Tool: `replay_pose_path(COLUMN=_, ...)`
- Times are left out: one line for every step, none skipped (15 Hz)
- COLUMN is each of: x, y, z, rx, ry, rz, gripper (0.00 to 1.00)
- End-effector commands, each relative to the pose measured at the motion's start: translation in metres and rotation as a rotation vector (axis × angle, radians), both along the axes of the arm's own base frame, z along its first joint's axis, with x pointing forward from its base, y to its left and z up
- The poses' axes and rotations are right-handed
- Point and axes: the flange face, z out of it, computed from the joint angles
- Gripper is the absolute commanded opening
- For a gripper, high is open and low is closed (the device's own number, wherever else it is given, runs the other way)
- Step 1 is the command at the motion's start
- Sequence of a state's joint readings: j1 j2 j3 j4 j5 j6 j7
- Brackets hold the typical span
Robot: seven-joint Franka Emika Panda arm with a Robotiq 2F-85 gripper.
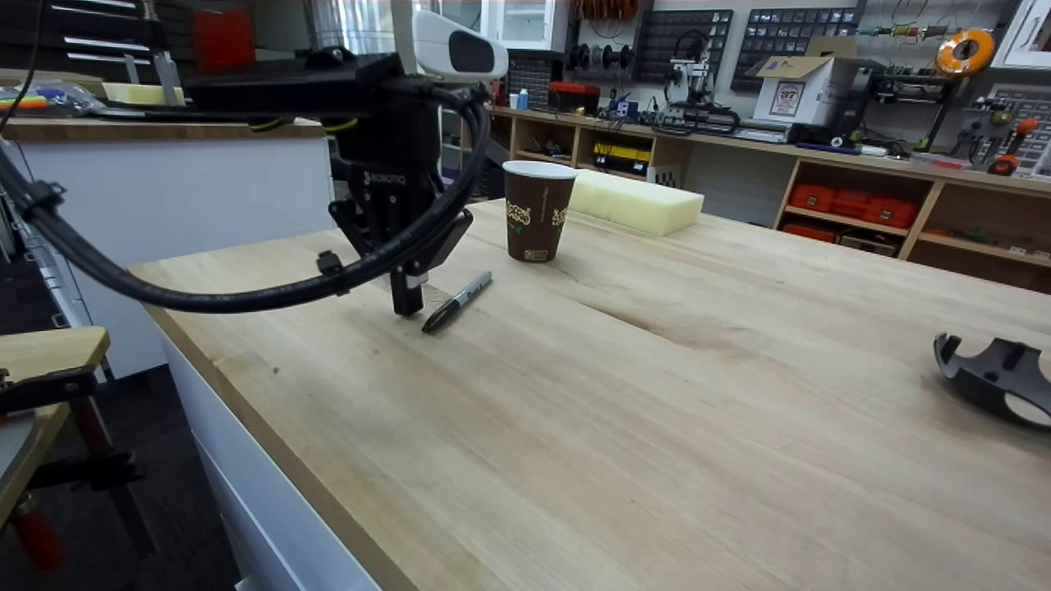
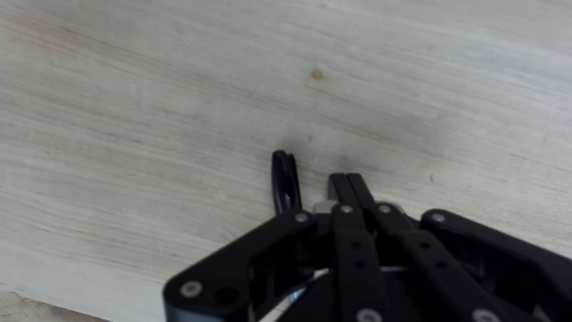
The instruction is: Remove the marker from the cup,move the cup to the left and put the marker in the cup
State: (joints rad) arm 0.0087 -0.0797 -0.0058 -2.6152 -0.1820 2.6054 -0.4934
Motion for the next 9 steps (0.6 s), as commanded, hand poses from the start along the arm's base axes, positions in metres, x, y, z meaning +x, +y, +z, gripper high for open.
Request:
replay_pose_path(x=-0.007, y=0.001, z=0.013, rx=-0.014, ry=-0.013, rz=-0.010, gripper=0.00)
replay_pose_path(x=-0.007, y=0.003, z=0.015, rx=-0.013, ry=-0.015, rz=-0.006, gripper=0.00)
replay_pose_path(x=-0.006, y=0.004, z=0.018, rx=-0.015, ry=-0.017, rz=-0.004, gripper=0.00)
replay_pose_path(x=-0.006, y=0.006, z=0.022, rx=-0.020, ry=-0.020, rz=-0.002, gripper=0.00)
replay_pose_path(x=-0.006, y=0.007, z=0.027, rx=-0.025, ry=-0.023, rz=0.002, gripper=0.00)
replay_pose_path(x=-0.006, y=0.009, z=0.030, rx=-0.030, ry=-0.027, rz=0.006, gripper=0.00)
replay_pose_path(x=-0.005, y=0.010, z=0.033, rx=-0.034, ry=-0.030, rz=0.011, gripper=0.00)
replay_pose_path(x=-0.006, y=0.011, z=0.035, rx=-0.039, ry=-0.029, rz=0.013, gripper=0.00)
replay_pose_path(x=-0.006, y=0.009, z=0.035, rx=-0.045, ry=-0.024, rz=0.008, gripper=0.00)
